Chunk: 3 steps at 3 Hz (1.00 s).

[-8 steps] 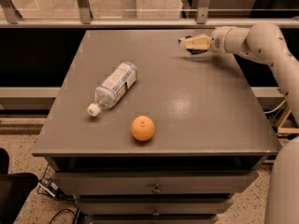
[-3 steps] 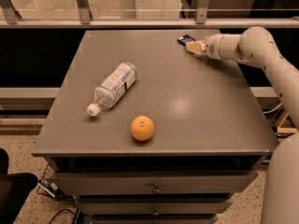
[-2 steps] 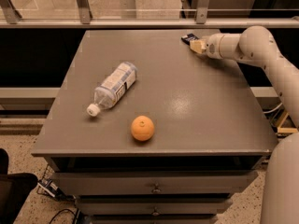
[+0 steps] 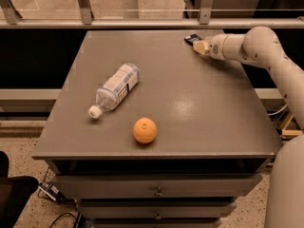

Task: Pick rxbar blueberry

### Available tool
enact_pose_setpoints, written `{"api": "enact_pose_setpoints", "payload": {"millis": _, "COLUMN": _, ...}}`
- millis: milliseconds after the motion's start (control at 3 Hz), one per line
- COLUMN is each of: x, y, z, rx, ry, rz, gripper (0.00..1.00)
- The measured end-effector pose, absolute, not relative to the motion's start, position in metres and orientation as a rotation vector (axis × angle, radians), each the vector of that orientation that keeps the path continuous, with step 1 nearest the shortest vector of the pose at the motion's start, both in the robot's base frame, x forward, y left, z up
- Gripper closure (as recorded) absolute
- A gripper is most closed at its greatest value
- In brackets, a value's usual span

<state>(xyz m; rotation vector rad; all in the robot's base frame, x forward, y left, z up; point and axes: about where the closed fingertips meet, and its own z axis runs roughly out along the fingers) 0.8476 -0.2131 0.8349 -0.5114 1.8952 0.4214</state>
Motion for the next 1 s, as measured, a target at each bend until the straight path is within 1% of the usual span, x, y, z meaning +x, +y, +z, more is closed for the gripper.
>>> {"api": "enact_pose_setpoints", "payload": {"millis": 1000, "x": 0.8476, "y": -0.2131, "z": 0.8351, "rx": -0.512, "ry": 1.895, "rz": 0.421, "gripper": 1.00}}
